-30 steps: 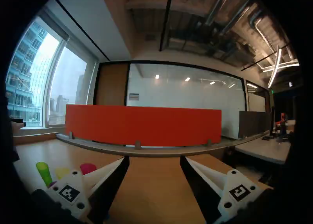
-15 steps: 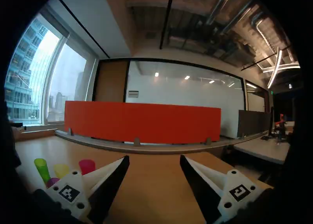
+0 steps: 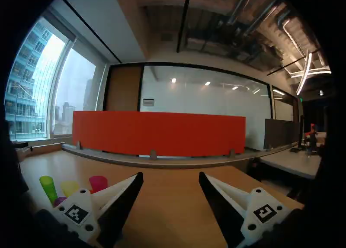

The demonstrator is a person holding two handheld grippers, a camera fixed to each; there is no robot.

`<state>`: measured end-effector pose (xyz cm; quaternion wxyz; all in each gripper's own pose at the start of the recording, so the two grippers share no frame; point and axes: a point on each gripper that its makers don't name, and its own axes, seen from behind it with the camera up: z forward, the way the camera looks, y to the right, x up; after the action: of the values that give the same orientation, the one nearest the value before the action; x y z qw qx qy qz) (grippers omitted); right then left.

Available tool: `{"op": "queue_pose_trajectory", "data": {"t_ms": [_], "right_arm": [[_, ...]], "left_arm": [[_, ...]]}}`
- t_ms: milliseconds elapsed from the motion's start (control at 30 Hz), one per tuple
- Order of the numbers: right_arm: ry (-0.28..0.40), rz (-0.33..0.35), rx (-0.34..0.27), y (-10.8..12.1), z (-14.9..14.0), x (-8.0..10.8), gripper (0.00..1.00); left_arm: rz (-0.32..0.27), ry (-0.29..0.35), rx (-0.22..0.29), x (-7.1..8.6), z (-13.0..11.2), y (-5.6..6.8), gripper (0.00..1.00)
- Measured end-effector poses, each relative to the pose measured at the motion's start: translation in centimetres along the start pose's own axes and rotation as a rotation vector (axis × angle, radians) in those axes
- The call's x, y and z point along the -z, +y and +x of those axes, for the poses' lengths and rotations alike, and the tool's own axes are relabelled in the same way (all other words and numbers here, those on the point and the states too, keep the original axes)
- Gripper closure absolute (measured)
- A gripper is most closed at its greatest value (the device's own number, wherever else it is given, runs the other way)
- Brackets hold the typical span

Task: Pour water

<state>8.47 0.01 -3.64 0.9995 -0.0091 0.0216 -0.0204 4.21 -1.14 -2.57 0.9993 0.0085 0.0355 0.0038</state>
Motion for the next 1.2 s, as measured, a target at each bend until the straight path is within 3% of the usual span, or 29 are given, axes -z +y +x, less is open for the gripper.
{"op": "queue_pose_trajectory", "data": {"t_ms": [867, 1200], "right_arm": [[-0.013, 0.002, 0.009, 0.3, -0.6, 0.1, 0.00], [-0.016, 0.004, 0.013, 0.2, -0.5, 0.1, 0.00]], "left_arm": [[-0.017, -0.022, 0.011, -1.0, -2.3, 2.1, 0.03], [-0.022, -0.023, 0.015, -1.5, -2.8, 1.9, 0.03]]}}
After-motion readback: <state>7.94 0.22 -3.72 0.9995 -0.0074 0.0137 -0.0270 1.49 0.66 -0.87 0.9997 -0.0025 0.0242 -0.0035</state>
